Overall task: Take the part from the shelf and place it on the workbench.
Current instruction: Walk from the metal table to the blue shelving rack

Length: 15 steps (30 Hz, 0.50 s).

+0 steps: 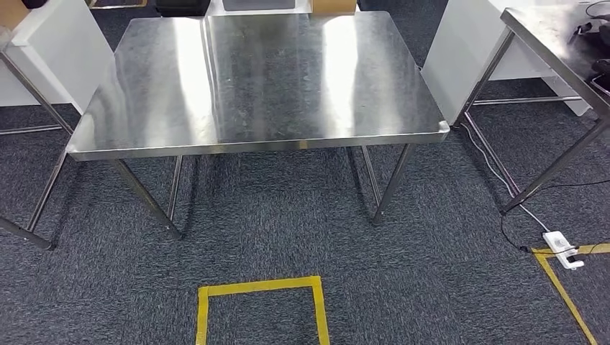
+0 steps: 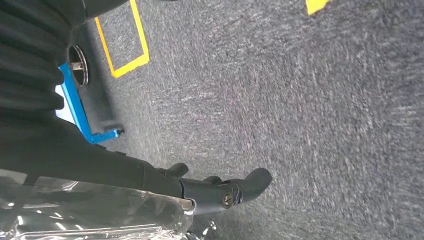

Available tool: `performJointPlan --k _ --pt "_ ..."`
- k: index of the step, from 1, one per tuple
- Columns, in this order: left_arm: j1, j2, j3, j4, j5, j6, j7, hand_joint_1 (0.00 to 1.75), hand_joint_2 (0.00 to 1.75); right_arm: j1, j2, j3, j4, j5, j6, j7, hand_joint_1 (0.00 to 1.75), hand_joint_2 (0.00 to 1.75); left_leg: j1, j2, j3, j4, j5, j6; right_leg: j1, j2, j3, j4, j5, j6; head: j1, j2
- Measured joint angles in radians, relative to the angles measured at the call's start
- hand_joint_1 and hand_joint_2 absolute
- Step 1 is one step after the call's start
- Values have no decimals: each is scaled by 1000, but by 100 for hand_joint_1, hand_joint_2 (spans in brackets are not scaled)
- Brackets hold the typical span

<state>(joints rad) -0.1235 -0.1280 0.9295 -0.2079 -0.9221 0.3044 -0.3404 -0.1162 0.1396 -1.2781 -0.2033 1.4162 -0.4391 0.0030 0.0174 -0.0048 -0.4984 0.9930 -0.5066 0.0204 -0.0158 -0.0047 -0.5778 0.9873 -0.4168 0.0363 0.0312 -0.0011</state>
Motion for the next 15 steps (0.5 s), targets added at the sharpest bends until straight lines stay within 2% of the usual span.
performJointPlan --k 1,2,4,5,6,7,8,9,10,12,13,14,15 --pt "-1 -1 0 0 0 0 1 0 0 1 -1 0 0 0 0 0 0 175 -1 3 -6 -5 9 11 0 1 -7 5 -4 5 0 0" --pt "-1 -1 0 0 0 0 1 0 0 1 -1 0 0 0 0 0 0 175 -2 5 -14 -10 20 24 1 1 -19 26 -24 4 1 0" --pt "-3 -2 -1 0 0 0 2 0 0 1 -2 -1 0 -1 0 -2 0 175 -5 10 -35 -15 42 40 0 2 -57 126 -105 -11 5 0" --pt "-3 -2 -2 0 0 0 2 0 0 1 -2 -1 0 -1 0 -2 0 175 -6 12 -48 -14 52 44 -1 2 -77 194 -148 -17 7 0" --pt "-2 -2 -2 0 0 0 2 0 0 1 -2 -1 0 -1 0 -3 0 175 -8 13 -61 -13 62 44 -2 2 -88 254 -174 -16 8 0" --pt "-2 -3 -3 0 0 0 2 0 0 1 -3 -1 0 -1 0 -3 0 175 -9 15 -74 -13 72 44 -2 3 -87 288 -181 -9 8 0" --pt "-2 -3 -4 0 0 0 3 0 0 2 -3 -1 0 -1 0 -3 0 175 -10 16 -86 -12 81 43 -2 3 -69 288 -170 0 9 0" --pt "-2 -3 -5 0 0 0 3 0 0 1 -4 -1 0 -1 0 -3 0 175 -11 16 -97 -11 90 41 -2 3 -31 250 -149 9 9 0" --pt "-2 -3 -5 0 0 0 3 0 0 0 -5 -1 0 0 0 -3 0 175 -11 16 -108 -9 98 38 -2 2 20 183 -128 13 9 0" --pt "-3 -3 -6 0 0 0 3 0 0 -4 -6 -1 0 0 0 -4 0 175 -15 17 -124 -5 114 28 6 3 122 30 -117 10 10 0" --pt "-3 -4 -7 0 -1 0 3 0 0 -5 -6 -1 0 0 0 -4 0 175 -16 18 -129 -4 122 23 11 4 148 -19 -122 5 10 0" --pt "-3 -4 -7 0 -1 -1 3 0 0 -6 -7 -1 0 0 0 -4 0 175 -17 19 -133 -4 131 17 18 5 157 -43 -126 -1 10 0" --pt "-3 -4 -8 0 -1 -1 3 0 0 -5 -6 -1 0 0 0 -4 0 175 -17 19 -135 -6 140 11 18 5 150 -50 -124 -8 10 0"
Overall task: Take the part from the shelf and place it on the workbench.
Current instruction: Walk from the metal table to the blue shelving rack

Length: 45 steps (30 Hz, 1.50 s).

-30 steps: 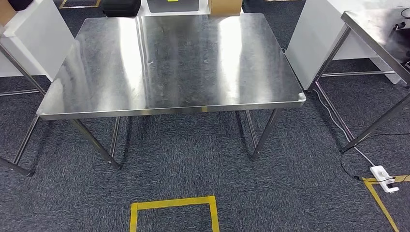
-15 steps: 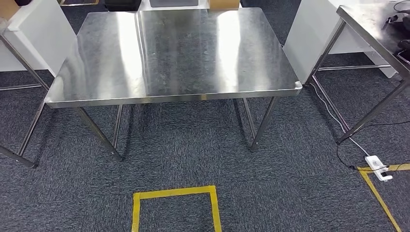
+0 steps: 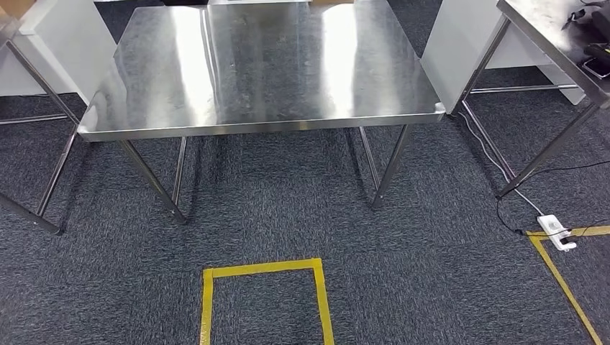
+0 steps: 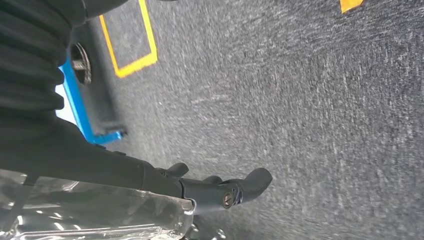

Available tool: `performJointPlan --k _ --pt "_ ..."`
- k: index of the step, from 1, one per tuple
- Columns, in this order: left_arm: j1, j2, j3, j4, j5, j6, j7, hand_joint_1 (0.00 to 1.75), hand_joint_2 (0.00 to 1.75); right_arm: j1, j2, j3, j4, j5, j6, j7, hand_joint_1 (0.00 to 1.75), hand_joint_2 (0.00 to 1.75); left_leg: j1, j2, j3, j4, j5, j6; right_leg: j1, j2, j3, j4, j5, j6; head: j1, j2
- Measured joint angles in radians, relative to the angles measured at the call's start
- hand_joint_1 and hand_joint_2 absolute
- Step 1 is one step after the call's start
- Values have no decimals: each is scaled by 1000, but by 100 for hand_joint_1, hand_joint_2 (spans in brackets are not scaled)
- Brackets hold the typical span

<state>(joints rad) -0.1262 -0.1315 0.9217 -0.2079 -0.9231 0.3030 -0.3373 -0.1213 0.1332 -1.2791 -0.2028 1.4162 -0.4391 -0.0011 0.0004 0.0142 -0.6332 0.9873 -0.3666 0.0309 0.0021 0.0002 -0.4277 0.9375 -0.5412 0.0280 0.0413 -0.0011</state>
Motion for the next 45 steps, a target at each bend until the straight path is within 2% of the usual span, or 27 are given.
performJointPlan --k 2,3,5,7,9,11,13,15,17,19,21,22,23,24,26,28,29,31,33,35,37,38,39,40,42,43,45 --pt "1 1 0 0 0 0 0 0 0 2 2 0 0 0 0 0 0 175 4 -4 -12 15 -21 -12 -13 -3 -14 -1 15 -20 -2 0" --pt "2 2 -1 0 0 0 0 0 0 2 3 0 1 -1 0 -1 0 175 6 -7 -23 46 -58 -18 -21 -5 -19 -2 25 -32 -5 0" --pt "3 3 -1 0 0 0 1 0 0 2 3 0 1 -1 0 -2 0 175 13 -10 -56 169 -159 -28 -22 -8 -35 0 44 -46 -10 0" --pt "3 4 -1 0 -1 0 2 0 0 3 3 0 1 -2 0 -2 0 175 17 -12 -74 282 -207 -36 -20 -9 -58 9 59 -46 -12 0" --pt "3 4 -2 0 -4 0 3 0 0 4 3 0 1 -4 0 -2 0 175 21 -12 -31 263 -179 -40 -21 -9 -82 25 66 -40 -12 0" --pt "1 5 -2 0 -6 0 4 0 0 4 4 0 1 -7 0 -2 0 175 24 -13 67 132 -147 -38 -19 -8 -104 45 69 -35 -13 0" --pt "-1 5 -2 0 -6 0 4 0 0 3 5 0 1 -8 0 -2 0 175 21 -16 124 39 -145 -29 -16 -8 -119 58 75 -25 -13 0" --pt "-2 6 -2 0 -6 0 5 0 0 2 6 0 1 -8 0 -2 0 175 15 -17 121 22 -145 -17 -13 -9 -129 59 87 -8 -13 0" --pt "-2 6 -2 0 -6 0 6 0 0 3 5 -1 1 -9 0 -2 0 175 16 -13 111 10 -127 5 -13 -8 -143 71 80 3 -14 0" --pt "-3 5 -2 0 -6 0 6 0 0 3 4 -1 1 -10 0 -2 0 175 17 -9 92 0 -103 24 -15 -6 -178 147 19 -5 -11 0" --pt "-4 5 -2 0 -6 0 6 0 0 3 4 -1 1 -10 0 -2 0 175 15 -7 66 -1 -82 28 -18 -4 -224 282 -60 -12 -8 0" --pt "-4 5 -2 0 -6 0 6 0 0 3 4 -1 1 -9 0 -2 0 175 15 -5 53 0 -72 27 -18 -4 -235 335 -79 -8 -7 0" --pt "-3 5 -2 0 -6 0 6 0 0 4 3 -1 1 -9 0 -2 0 175 15 -4 40 0 -62 25 -19 -3 -229 356 -79 1 -6 0" --pt "-3 4 -2 0 -6 0 6 0 0 4 3 -1 1 -9 0 -2 0 175 16 -4 29 1 -52 21 -21 -3 -203 336 -62 12 -5 0" --pt "-3 3 -2 0 -6 0 6 0 0 3 1 -1 1 -9 0 -4 0 175 17 -4 9 2 -33 12 -25 -4 -101 197 -20 27 -2 0" --pt "-4 2 -2 0 -5 0 6 0 0 0 1 -1 1 -10 0 -8 0 175 14 -4 -1 3 -15 -2 -22 0 -12 53 -10 21 2 0" --pt "-4 3 -2 0 -5 0 5 0 0 -1 2 -1 1 -11 0 -11 0 175 11 -5 -3 4 -7 -8 -19 3 6 20 -14 15 2 0" --pt "-3 3 -2 0 -5 0 4 0 0 1 2 -1 1 -13 0 -14 0 175 12 -5 -5 3 5 -18 -19 5 -2 14 -9 0 -2 0" --pt "0 3 -2 0 -4 0 4 0 0 2 3 -1 1 -14 0 -16 0 175 18 -6 -18 32 -35 -26 -26 0 -16 16 6 -22 -8 0" --pt "1 4 -2 0 -4 0 4 0 0 2 3 -2 1 -14 0 -17 0 175 21 -8 -49 136 -139 -33 -26 -4 -36 17 26 -43 -13 0" --pt "2 4 -2 0 -4 0 4 0 0 3 3 -2 1 -13 0 -17 0 175 21 -11 -77 270 -216 -37 -20 -5 -58 20 46 -48 -15 0" --pt "2 4 -2 0 -4 0 4 0 0 4 3 -2 1 -13 0 -17 0 175 22 -11 -74 304 -223 -37 -17 -5 -69 23 54 -47 -15 0" --pt "2 4 -2 0 -4 0 4 0 0 5 3 -2 1 -13 0 -17 0 175 21 -12 -52 300 -210 -36 -15 -5 -80 27 61 -46 -15 0" --pt "1 4 -2 0 -4 0 4 0 0 5 3 -2 1 -12 0 -17 0 175 21 -12 -8 251 -185 -31 -14 -5 -90 31 65 -44 -15 0" --pt "0 6 -2 0 -2 1 4 0 0 6 5 -2 1 -12 0 -17 0 175 19 -15 99 100 -156 -18 -10 -4 -105 43 71 -39 -16 0" --pt "0 7 -2 0 -2 1 4 0 0 5 6 -2 1 -11 0 -17 0 175 16 -17 135 43 -153 -12 -8 -4 -110 47 74 -34 -16 0" --pt "-1 9 -2 0 -2 1 4 0 0 3 8 -2 1 -11 0 -17 0 175 10 -18 153 4 -155 -3 -7 -5 -118 50 84 -19 -16 0"
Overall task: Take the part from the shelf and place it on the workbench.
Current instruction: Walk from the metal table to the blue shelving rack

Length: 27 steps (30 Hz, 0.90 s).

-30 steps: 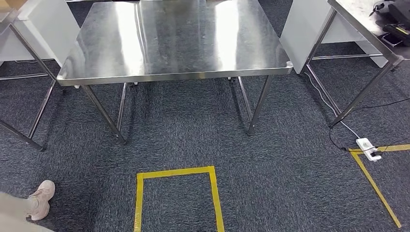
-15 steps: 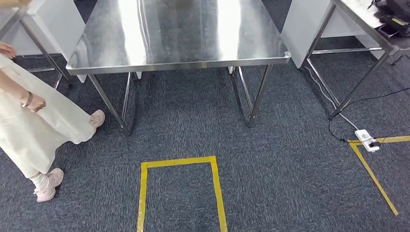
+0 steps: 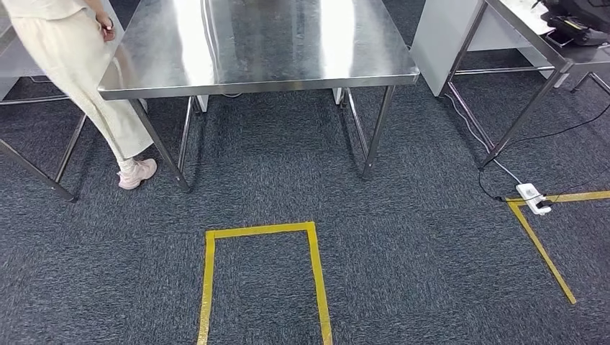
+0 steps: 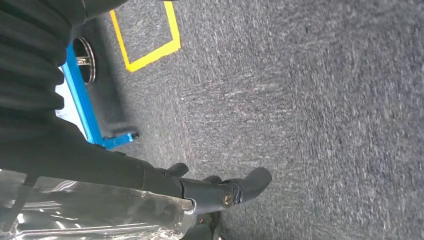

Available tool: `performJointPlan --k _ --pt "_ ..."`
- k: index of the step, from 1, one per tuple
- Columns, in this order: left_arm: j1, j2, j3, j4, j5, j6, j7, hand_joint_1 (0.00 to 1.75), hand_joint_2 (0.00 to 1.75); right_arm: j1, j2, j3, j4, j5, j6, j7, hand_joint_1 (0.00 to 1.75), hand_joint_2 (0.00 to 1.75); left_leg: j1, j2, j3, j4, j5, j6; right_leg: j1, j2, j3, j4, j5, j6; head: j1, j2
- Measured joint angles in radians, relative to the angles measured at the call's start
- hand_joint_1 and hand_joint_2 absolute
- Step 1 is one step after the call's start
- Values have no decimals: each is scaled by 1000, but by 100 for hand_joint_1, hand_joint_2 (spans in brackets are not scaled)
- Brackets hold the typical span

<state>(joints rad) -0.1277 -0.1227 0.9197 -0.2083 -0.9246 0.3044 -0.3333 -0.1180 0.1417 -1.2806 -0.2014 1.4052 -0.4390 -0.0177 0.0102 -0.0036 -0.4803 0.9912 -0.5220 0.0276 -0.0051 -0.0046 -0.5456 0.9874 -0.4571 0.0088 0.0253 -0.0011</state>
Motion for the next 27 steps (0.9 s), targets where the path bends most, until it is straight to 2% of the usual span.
performJointPlan --k 2,3,4,6,7,8,9,10,11,12,13,14,16,17,18,19,21,22,23,24,25,27 --pt "-1 -1 0 0 2 0 0 0 0 0 -1 0 0 0 0 1 0 175 -1 4 -9 -14 18 11 2 1 -10 7 2 14 -1 0" --pt "-2 -2 0 0 2 0 0 0 0 0 -2 0 0 0 0 1 0 175 1 6 -15 -23 31 19 4 2 -22 25 -13 14 1 0" --pt "-3 -2 0 0 3 0 1 0 0 1 -2 0 0 0 0 1 0 175 3 8 -22 -31 44 25 5 3 -39 59 -41 11 3 0" --pt "-4 -4 0 0 3 0 1 0 0 0 -4 0 0 0 0 1 0 175 2 11 -44 -34 64 29 -2 4 -80 169 -119 2 8 0" --pt "-4 -5 0 0 3 0 1 0 0 0 -4 0 0 0 0 1 0 175 2 13 -56 -33 72 28 -5 4 -95 225 -145 6 10 0" --pt "-4 -6 0 0 3 0 1 0 0 0 -5 0 0 0 0 1 0 131 2 15 -68 -32 82 25 -9 4 -98 263 -153 15 10 0" --pt "-4 -6 0 0 3 0 1 0 0 1 -6 0 0 0 0 1 0 87 3 16 -81 -30 90 22 -13 4 -85 267 -141 28 10 0" --pt "-4 -7 0 0 3 0 1 0 0 1 -7 0 0 0 0 1 0 44 5 17 -92 -28 98 17 -19 4 -52 234 -115 43 11 0" --pt "-5 -8 0 0 3 0 1 0 0 0 -8 0 0 0 0 1 0 0 7 17 -104 -22 105 11 -25 4 -4 168 -90 55 11 0" --pt "-5 -8 0 0 3 0 1 0 0 -1 -8 0 0 0 0 1 0 0 7 17 -115 -15 111 5 -27 4 49 90 -79 62 15 0" --pt "-6 -8 0 0 2 0 2 0 0 -2 -8 0 0 0 0 1 0 0 7 17 -123 -8 116 -3 -26 6 86 29 -76 60 18 0" --pt "-6 -7 0 0 2 0 3 0 0 -3 -8 0 0 0 0 1 0 0 6 16 -128 -2 121 -9 -22 9 105 -10 -81 54 21 0" --pt "-7 -8 0 0 -1 0 5 0 0 -2 -8 0 0 -2 0 2 0 0 5 15 -134 2 132 -21 -15 12 98 -19 -84 36 21 0" --pt "-7 -8 0 0 -2 0 6 0 0 -2 -8 0 0 -3 0 3 0 0 8 14 -138 6 129 -25 -19 11 92 -17 -80 27 18 0" --pt "-7 -7 0 0 -4 0 7 0 0 -2 -8 0 0 -4 0 3 0 0 11 13 -145 19 112 -29 -22 9 86 -16 -74 15 15 0" --pt "-7 -7 0 0 -6 0 8 0 0 -2 -8 0 0 -6 0 4 0 0 13 11 -157 50 78 -33 -24 8 78 -16 -66 1 11 0" --pt "-7 -6 0 0 -8 0 10 0 0 -2 -8 0 0 -7 0 3 0 0 15 10 -198 173 -20 -38 -20 5 58 -15 -48 -21 5 0" --pt "-7 -6 0 0 -9 0 10 0 0 -1 -9 0 0 -8 0 3 0 0 16 9 -217 242 -57 -39 -16 4 47 -14 -40 -26 3 0" --pt "-7 -7 0 0 -10 0 10 0 0 -1 -9 0 0 -8 0 2 0 0 16 8 -226 291 -75 -39 -12 4 37 -12 -31 -29 2 0" --pt "-7 -7 -1 0 -11 0 11 0 0 0 -8 0 0 -9 0 1 0 0 16 8 -216 302 -70 -37 -9 4 28 -11 -23 -28 2 0" --pt "-7 -7 -1 0 -11 0 11 0 0 1 -8 0 0 -9 0 0 0 0 15 7 -184 272 -50 -33 -6 5 21 -9 -17 -27 2 0" --pt "-9 -5 -3 0 -12 0 12 0 0 3 -6 0 0 -10 0 -1 0 0 11 4 -79 125 -7 -14 -2 6 12 -7 -8 -22 1 0"
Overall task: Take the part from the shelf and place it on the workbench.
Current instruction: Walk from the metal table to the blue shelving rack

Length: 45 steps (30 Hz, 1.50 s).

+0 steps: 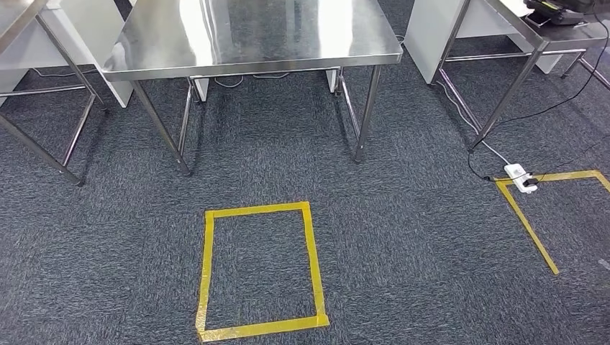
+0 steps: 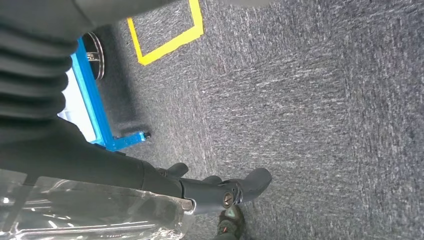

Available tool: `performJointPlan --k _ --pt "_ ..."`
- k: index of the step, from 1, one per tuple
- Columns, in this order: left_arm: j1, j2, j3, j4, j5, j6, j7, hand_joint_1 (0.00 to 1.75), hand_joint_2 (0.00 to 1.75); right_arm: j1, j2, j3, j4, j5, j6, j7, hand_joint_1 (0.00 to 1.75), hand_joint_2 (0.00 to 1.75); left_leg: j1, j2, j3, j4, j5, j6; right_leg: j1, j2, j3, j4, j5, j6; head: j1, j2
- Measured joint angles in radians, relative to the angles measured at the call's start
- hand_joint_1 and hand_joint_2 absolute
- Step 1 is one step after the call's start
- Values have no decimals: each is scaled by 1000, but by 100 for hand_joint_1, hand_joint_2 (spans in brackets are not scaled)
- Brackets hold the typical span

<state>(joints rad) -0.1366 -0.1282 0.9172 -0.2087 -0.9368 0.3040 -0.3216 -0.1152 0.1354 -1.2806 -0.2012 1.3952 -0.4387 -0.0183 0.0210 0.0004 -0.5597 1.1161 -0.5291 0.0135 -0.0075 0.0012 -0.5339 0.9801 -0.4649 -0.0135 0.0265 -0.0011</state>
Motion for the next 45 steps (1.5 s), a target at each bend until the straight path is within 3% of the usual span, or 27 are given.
performJointPlan --k 2,4,6,8,10,11,12,13,15,17,19,21,22,24,26,27,28,31,33,36,37,38,40,42,43,45 --pt "-2 2 0 -1 0 0 1 0 0 0 3 0 0 0 0 0 0 0 -8 -1 70 -111 17 15 3 -1 -5 1 9 9 0 0" --pt "-3 3 0 -1 0 0 1 0 0 -2 4 0 1 1 0 2 0 0 -15 0 76 -134 23 20 3 -2 -9 -2 19 24 -2 0" --pt "-3 2 -1 -1 -1 0 1 0 0 -2 4 0 1 2 0 6 0 0 -12 3 73 -152 41 31 3 -3 -19 8 16 35 -3 0" --pt "-4 1 -1 -1 -2 1 2 0 0 -2 3 0 1 2 0 11 0 0 -8 8 62 -168 64 40 2 -2 -56 78 -30 33 0 0" --pt "-3 0 -1 -1 -3 1 3 0 0 -2 1 0 1 3 0 16 0 0 -10 10 41 -168 79 40 -4 -1 -111 211 -101 33 3 0" --pt "-3 0 -1 -1 -3 1 3 0 0 -1 1 0 1 3 0 19 0 0 -10 11 31 -166 86 39 -7 -1 -127 262 -123 38 4 0" --pt "-3 -1 -1 -1 -3 1 4 0 0 0 0 0 1 3 0 21 0 0 -10 12 21 -165 92 36 -10 -1 -124 279 -130 46 5 0" --pt "-3 -2 -1 0 -3 2 4 0 0 1 -1 0 1 3 0 22 0 0 -9 12 12 -162 98 33 -13 -1 -98 250 -121 57 6 0" --pt "-3 -4 -1 0 -3 2 4 0 0 -1 -4 0 1 4 0 24 0 0 -6 12 -3 -151 104 24 -22 -2 -2 101 -81 76 8 0" --pt "-3 -4 -1 0 -3 4 4 0 0 -3 -3 0 1 5 -1 26 0 0 -7 12 -14 -136 106 12 -19 0 52 -4 -55 71 12 0" --pt "-3 -4 -1 0 -3 7 4 0 0 -3 -1 0 1 6 -1 31 0 0 -10 12 -18 -132 110 1 -10 3 48 -9 -48 50 13 0" --pt "-2 -3 -1 0 -2 10 3 0 0 -3 -1 0 1 9 -2 36 0 0 -5 10 -25 -123 105 -9 -16 1 44 -5 -39 31 10 0" --pt "-1 -3 -1 0 -1 10 3 0 0 -3 0 0 1 9 -2 38 0 0 -2 9 -36 -100 84 -13 -18 0 41 -5 -33 21 8 0" --pt "0 -2 -1 0 1 12 3 0 0 -4 0 1 1 10 -2 41 0 0 1 7 -82 10 5 -19 -17 -1 31 -5 -21 3 4 0" --pt "1 -1 -1 0 3 13 3 0 0 -3 0 1 1 11 -2 43 0 0 1 6 -130 142 -62 -21 -10 -2 16 -2 -11 -5 2 0" --pt "2 -1 -1 0 4 13 3 0 0 -2 0 1 1 11 -2 44 0 0 1 6 -134 168 -69 -20 -7 -2 9 -1 -8 -5 2 0" --pt "4 -1 -1 0 5 14 2 0 0 -2 1 1 1 11 -2 45 0 0 0 6 -116 151 -57 -16 -3 -1 4 1 -5 -5 2 0" --pt "4 2 -1 -1 5 15 -2 0 0 -1 4 1 1 9 -2 45 0 0 -7 4 12 -51 16 11 5 0 -2 2 2 0 2 0" --pt "3 5 -1 -1 5 16 -4 0 0 -2 7 1 1 6 -4 45 0 0 -15 4 49 -121 32 24 7 -1 -5 2 8 8 3 0" --pt "3 5 -1 -1 3 14 -5 0 0 -4 10 1 1 2 -5 40 0 0 -18 8 47 -139 49 36 8 -4 -11 1 14 24 3 0" --pt "3 4 -1 -1 2 14 -5 0 0 -4 10 1 1 1 -5 38 0 0 -16 9 46 -149 59 41 9 -3 -21 16 3 27 4 0" --pt "3 4 -1 -1 1 13 -5 0 0 -4 10 1 1 0 -5 36 0 0 -13 11 45 -159 69 44 9 -3 -39 51 -19 27 6 0" --pt "2 3 -1 -1 0 11 -5 0 0 -3 9 1 1 -1 -5 33 0 0 -12 13 33 -164 82 48 3 -1 -96 180 -88 25 8 0" --pt "4 2 -1 -1 0 10 -5 0 0 0 8 1 1 -2 -5 28 0 0 -12 14 21 -163 90 44 -5 -1 -132 282 -129 35 9 0" --pt "4 2 0 0 0 10 -5 0 0 1 6 1 1 -2 -5 26 0 0 -12 14 16 -162 94 41 -9 -1 -122 279 -126 45 10 0" --pt "5 0 0 0 2 10 -5 0 0 2 3 1 1 -2 -5 23 0 0 -10 14 9 -156 98 34 -20 -2 -40 151 -83 70 11 0"
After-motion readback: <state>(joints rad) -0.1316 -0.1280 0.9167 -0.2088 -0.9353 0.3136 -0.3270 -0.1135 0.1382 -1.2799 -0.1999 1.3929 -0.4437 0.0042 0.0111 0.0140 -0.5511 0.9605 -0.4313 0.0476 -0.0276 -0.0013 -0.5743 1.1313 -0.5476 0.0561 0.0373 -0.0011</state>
